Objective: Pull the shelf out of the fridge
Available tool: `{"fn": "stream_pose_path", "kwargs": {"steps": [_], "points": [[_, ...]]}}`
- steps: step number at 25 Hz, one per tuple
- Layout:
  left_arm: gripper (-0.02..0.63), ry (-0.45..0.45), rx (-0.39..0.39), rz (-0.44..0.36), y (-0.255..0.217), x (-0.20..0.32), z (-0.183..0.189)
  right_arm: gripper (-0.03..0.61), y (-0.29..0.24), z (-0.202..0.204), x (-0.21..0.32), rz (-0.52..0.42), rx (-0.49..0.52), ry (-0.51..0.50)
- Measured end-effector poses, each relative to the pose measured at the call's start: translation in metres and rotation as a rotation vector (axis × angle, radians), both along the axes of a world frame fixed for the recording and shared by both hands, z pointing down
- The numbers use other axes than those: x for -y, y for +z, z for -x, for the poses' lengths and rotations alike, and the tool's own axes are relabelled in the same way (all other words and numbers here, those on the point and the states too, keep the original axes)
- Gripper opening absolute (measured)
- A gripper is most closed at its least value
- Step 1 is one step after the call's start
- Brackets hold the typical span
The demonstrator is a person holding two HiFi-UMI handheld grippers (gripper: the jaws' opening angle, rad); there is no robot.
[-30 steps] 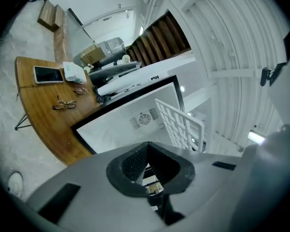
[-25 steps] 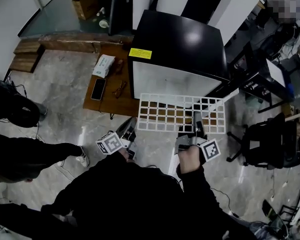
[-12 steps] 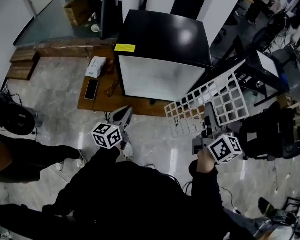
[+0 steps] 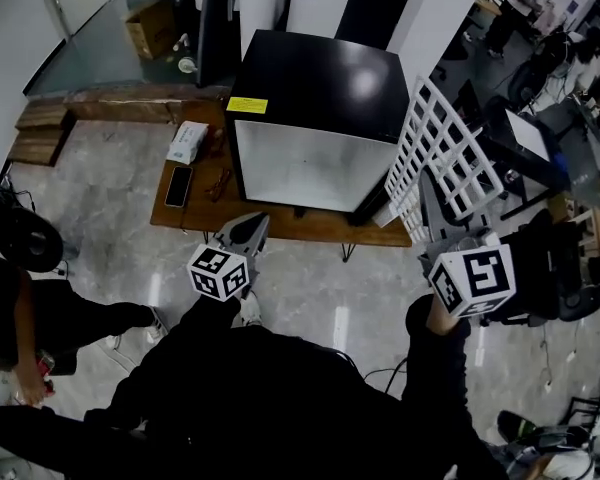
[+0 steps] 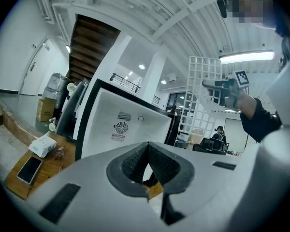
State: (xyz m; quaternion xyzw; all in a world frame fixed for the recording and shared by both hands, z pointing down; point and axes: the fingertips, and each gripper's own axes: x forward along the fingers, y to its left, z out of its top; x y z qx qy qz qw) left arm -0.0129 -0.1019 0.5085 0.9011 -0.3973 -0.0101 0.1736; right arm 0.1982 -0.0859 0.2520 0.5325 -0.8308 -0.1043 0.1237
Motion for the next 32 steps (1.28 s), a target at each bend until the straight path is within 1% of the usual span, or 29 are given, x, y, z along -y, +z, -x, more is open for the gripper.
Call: {"fn": "stream_pose_path", "kwargs": {"steps": [3,6,8,11,15,18,21,26,32], "points": [[0.006,0.001,-0.006,-0.007,-0.005,0.003,0.002,0.025,-0.032,0.018,0.008,-0.063,-0.140,-0.005],[0.006,0.001,0.012,-0.029,-0.011,0.011,0.004,0.025,-0.062,0.034,0.022,-0.125,-0.298,0.019],[0.006,-0.001,0.026,-0.044,-0.013,0.016,0.005,0.025,-0.070,0.045,0.038,-0.146,-0.389,0.026],[0.006,-0.003,0.043,-0.069,-0.017,0.025,0.009,0.025,-0.067,0.069,0.069,-0.159,-0.506,0.001],[0.006,-0.002,0.057,-0.090,-0.024,0.039,0.015,0.025,-0.040,0.097,0.112,-0.114,-0.700,-0.016],[0.006,0.007,0.054,-0.097,-0.026,0.046,0.016,0.025,-0.012,0.114,0.141,-0.067,-0.801,-0.035],[0.006,0.023,0.048,-0.105,-0.026,0.054,0.014,0.025,0.019,0.127,0.166,-0.013,-0.878,-0.049],[0.006,0.050,0.022,-0.081,-0.014,0.066,0.010,0.026,0.055,0.144,0.203,0.041,-1.005,-0.057],[0.006,0.086,0.016,-0.072,-0.008,0.080,0.008,0.026,0.084,0.154,0.232,0.150,-1.074,-0.074]]}}
